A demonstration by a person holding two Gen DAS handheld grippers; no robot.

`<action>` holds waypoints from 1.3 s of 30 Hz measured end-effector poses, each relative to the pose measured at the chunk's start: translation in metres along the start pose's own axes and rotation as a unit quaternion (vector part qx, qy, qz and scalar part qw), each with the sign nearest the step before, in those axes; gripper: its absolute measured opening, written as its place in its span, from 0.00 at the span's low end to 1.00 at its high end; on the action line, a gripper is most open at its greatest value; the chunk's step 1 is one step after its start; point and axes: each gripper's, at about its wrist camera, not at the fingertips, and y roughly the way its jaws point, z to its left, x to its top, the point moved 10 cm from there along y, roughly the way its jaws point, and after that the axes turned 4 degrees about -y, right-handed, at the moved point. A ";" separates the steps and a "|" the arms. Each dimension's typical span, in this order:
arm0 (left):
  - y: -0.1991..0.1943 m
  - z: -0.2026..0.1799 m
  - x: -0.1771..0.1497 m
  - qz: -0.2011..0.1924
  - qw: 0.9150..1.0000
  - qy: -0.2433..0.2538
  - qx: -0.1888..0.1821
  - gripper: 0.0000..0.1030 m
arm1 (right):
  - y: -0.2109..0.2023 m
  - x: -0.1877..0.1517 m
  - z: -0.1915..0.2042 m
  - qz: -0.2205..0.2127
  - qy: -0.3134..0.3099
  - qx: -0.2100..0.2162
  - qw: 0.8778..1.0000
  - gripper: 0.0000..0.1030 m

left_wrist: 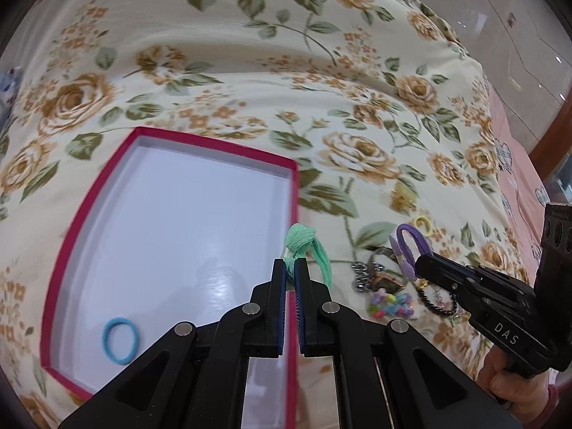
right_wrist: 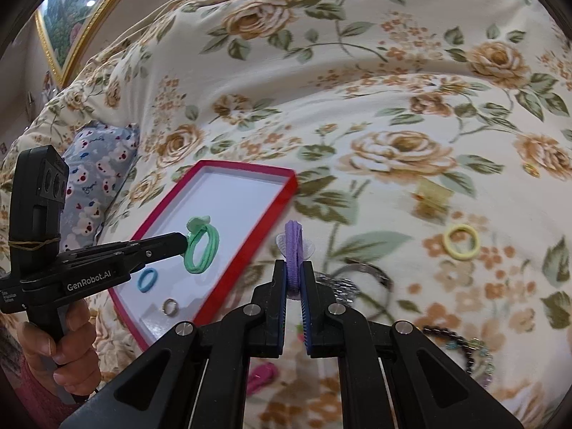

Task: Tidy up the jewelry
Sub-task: 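Grasp the green hair tie with the left gripper while the right gripper grasps the purple hair tie, then carry the green and purple hair ties over the white tray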

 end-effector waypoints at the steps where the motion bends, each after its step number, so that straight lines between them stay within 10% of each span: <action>1: -0.002 0.003 0.000 -0.001 1.000 -0.003 0.001 0.04 | 0.002 0.001 0.004 0.001 -0.002 0.003 1.000 0.07; 15: -0.017 0.062 0.017 -0.025 0.998 -0.045 0.034 0.04 | 0.049 0.023 0.066 0.008 -0.035 0.048 0.998 0.07; 39: 0.067 0.124 0.040 0.027 0.992 -0.095 0.075 0.04 | 0.134 0.011 0.081 0.077 -0.042 0.056 0.995 0.11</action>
